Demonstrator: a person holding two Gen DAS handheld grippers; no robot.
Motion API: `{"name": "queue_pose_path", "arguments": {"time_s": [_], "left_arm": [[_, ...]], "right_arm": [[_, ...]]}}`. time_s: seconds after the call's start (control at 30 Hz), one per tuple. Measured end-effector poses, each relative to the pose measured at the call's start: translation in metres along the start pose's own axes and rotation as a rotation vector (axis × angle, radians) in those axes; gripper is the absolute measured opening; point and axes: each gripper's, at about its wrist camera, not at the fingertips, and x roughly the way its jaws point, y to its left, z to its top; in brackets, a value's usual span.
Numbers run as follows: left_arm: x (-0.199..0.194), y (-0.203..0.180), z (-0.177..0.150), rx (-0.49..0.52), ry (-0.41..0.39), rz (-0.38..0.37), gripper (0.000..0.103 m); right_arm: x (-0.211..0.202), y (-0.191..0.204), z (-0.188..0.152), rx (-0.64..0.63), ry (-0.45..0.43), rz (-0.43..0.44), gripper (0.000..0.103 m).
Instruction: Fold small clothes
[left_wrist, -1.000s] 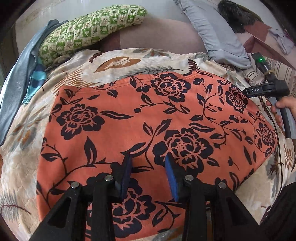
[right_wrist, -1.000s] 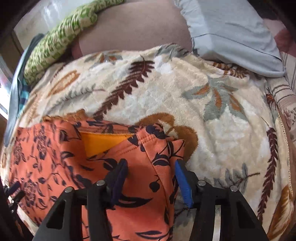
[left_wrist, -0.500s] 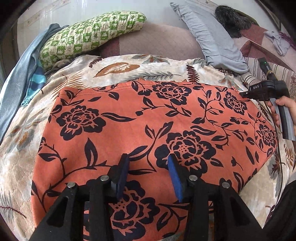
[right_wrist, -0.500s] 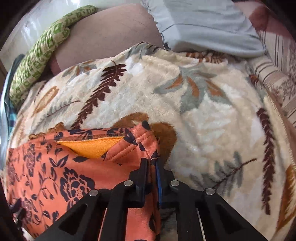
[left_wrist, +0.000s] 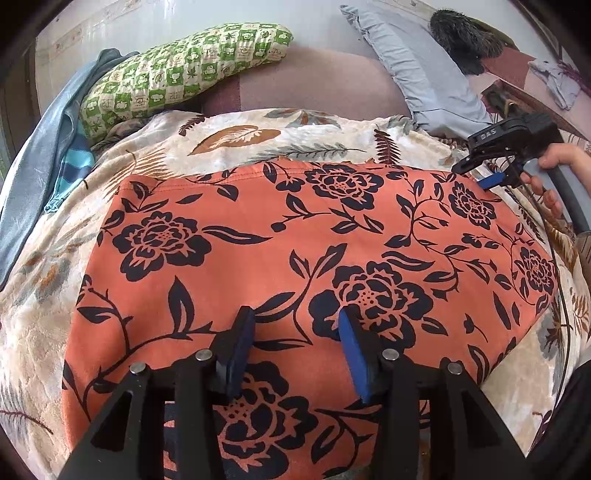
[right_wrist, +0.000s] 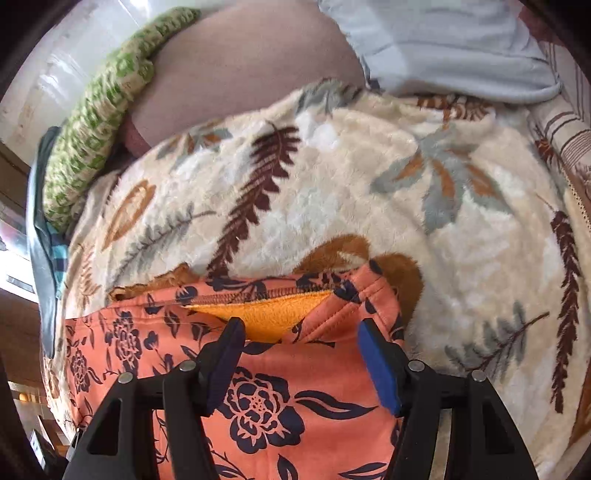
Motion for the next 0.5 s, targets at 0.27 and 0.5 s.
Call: {"name": "queue_pose_path", "arguments": {"time_s": [0.27,0.5], "left_arm": [[-0.001,0.003,0.002,-0.022,0.023,-0.021,0.049],[-0.003,0.007,0.003,-0.047,0.041,-0.044,0.049]], "right_arm": [[0.025,-0.014,0.004,0.163,0.051,-0.081,0.025],[-0.012,-0.014,0.007,0.215,-0.125,-0.087,0.012]]}}
